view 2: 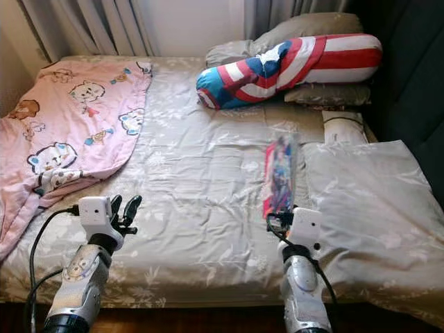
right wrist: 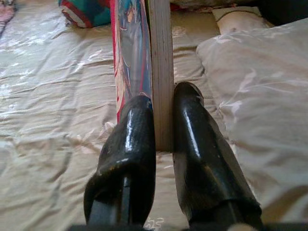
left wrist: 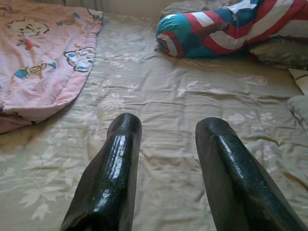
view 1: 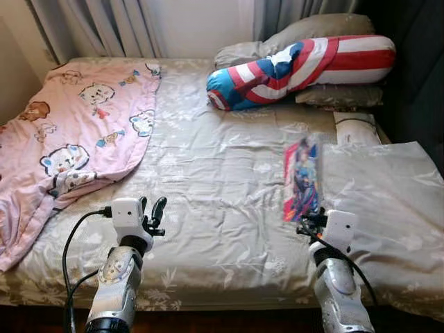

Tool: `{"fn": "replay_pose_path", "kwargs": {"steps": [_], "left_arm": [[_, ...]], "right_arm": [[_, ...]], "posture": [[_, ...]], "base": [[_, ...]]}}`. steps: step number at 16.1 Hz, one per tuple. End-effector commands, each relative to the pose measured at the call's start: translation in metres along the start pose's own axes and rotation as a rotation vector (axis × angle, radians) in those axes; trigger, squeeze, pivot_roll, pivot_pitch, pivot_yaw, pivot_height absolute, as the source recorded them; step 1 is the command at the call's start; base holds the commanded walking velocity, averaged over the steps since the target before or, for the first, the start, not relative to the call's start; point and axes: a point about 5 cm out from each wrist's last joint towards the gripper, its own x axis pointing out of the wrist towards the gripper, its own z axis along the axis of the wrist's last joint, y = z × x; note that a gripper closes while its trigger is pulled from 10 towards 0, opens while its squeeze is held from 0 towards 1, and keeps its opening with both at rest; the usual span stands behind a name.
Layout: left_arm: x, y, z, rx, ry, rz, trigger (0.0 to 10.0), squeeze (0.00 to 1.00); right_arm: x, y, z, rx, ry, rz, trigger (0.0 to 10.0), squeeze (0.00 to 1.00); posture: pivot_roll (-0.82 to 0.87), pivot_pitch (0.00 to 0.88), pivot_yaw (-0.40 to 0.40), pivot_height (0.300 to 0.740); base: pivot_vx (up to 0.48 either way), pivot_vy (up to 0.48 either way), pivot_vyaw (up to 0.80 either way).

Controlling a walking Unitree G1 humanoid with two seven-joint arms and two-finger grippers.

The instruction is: Clean up the room

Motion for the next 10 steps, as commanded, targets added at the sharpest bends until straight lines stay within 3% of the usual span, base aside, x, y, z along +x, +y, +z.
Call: {"fn": "replay_pose_path", "kwargs": {"steps": [1,3,10], "left_arm": [[-0.0012,0.0000,0.0010,0.015,-0.004,0.000,10.0,0.00],[-0.0012,0.0009,0.0007,0.012,-0.001,0.007,10.0,0.00],[-0.0029,0.0032,0.0008,-0.003,-0.008,0.020,10.0,0.00]], "right_arm": [[0.0028,-0.0024,0.0093,-0.001,-0.042,-0.004,10.0,0.00],[0.0029,-0.0031,0.0106,-0.005,-0.053,-0.008,10.0,0.00],[0.0024,-0.0029,0.0100,-0.015,-0.048,0.002,10.0,0.00]], "posture": [[0.01,0.109,-0.019,0.740],[0.01,0.109,-0.020,0.740],[0.01,0.113,-0.022,0.740]], "base": [[0.000,-0.375,-0.77],[0.000,-0.156,-0.59],[0.000,0.000,0.00]]}}
